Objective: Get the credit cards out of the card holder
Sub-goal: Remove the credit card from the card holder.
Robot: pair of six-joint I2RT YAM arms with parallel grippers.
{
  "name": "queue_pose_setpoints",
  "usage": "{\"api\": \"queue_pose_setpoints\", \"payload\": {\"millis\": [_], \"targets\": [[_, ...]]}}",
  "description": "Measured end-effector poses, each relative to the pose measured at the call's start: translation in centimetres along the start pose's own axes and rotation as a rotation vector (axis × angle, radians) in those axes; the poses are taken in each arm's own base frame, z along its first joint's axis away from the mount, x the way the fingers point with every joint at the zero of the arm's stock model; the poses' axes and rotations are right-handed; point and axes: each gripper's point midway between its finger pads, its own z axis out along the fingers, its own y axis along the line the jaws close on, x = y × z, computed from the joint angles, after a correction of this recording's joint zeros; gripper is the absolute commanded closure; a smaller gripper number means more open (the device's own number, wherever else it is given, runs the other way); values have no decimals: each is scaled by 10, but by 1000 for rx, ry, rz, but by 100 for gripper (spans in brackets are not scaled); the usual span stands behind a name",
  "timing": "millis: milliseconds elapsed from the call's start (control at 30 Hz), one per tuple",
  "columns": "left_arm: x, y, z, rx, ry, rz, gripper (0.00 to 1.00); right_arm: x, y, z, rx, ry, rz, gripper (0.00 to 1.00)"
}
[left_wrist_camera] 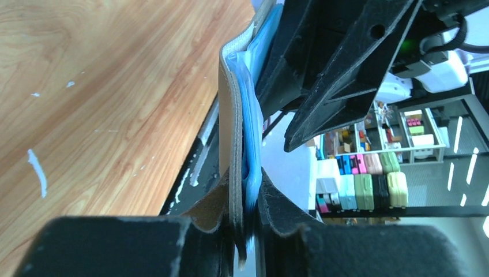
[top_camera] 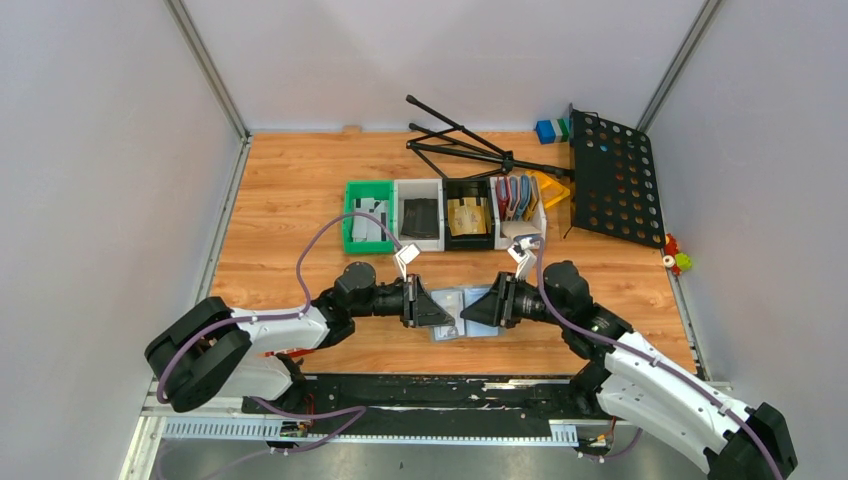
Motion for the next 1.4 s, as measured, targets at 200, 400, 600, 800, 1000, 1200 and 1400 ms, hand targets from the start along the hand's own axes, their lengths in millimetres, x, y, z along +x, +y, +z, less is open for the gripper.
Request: {"api": "queue_pose_setpoints", "payload": {"millis": [200,400,600,800,1000,1200,1400], "targets": [[-5,-21,-3,96,-16,-2,81,-3,20,-2,-96,9,12,67],[-10,-35,-5,154,-30,0,81,-5,36,-3,-173,22,22,77],[-11,-45,-7,193,-31,8,80,-5,40,-8,-220,5,45,93],[-14,-54,-9,229,-42,23,70,-6,49,-14,-285,-7,51,100],[-17,-59,-15,252,-64,36,67,-11,52,-19,-294,-32,42,100],[-21,-46,-23,227,-98,8,81,-16,39,-20,-247,-51,54,100],[-21,-39,-25,209,-106,-11,85,-16,29,-20,-202,-46,52,100]]}}
